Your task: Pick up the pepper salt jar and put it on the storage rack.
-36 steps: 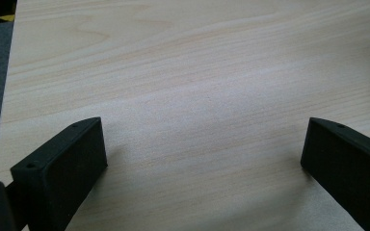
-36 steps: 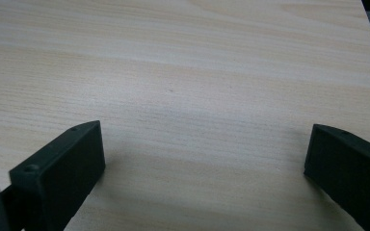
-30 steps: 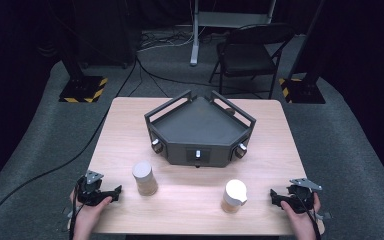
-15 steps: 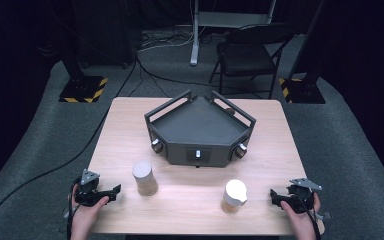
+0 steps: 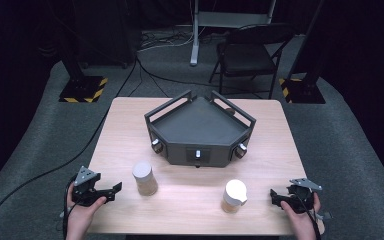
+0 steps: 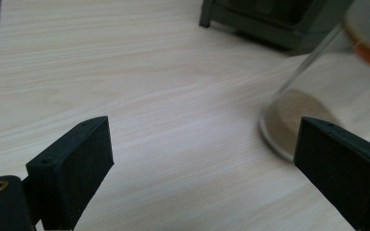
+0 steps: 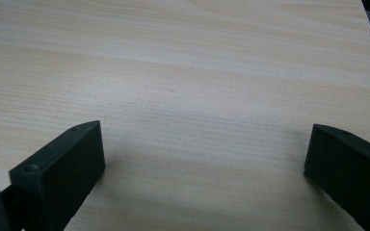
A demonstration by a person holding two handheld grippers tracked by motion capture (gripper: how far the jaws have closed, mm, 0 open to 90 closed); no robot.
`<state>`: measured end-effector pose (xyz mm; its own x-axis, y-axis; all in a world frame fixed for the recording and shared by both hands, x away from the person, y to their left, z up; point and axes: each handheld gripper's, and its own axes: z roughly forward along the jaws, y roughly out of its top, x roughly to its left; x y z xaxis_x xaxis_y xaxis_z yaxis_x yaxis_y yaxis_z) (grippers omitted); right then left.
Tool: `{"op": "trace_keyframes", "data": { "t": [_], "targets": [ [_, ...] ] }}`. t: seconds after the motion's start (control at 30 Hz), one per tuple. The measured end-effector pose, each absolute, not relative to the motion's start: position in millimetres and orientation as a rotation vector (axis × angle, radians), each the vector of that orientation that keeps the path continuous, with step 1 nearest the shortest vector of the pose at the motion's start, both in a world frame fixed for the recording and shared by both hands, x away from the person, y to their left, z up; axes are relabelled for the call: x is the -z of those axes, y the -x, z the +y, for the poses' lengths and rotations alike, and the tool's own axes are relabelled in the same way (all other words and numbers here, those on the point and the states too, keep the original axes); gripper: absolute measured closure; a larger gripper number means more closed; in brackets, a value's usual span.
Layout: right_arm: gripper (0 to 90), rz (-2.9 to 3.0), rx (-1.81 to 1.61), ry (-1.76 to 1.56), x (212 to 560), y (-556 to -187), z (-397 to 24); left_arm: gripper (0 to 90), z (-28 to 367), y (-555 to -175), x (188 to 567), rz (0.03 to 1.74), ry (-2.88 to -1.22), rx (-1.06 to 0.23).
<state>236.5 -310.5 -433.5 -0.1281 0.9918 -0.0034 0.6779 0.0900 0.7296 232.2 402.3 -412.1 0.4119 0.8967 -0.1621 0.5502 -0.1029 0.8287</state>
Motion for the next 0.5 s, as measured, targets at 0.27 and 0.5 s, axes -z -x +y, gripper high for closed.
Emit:
{"op": "trace_keyframes", "data": {
  "t": [0.27,0.5],
  "targets": [
    [0.0,1.864,-0.804,-1.637,433.5,-236.5,-310.5,6.5,401.2,-227.3,402.9,1.179,-1.769,-0.466],
    [0.0,1.864,-0.804,-1.637,433.5,-236.5,-310.4,6.4,397.4,-230.1,398.8,1.103,-1.770,-0.409]
  ]
}}
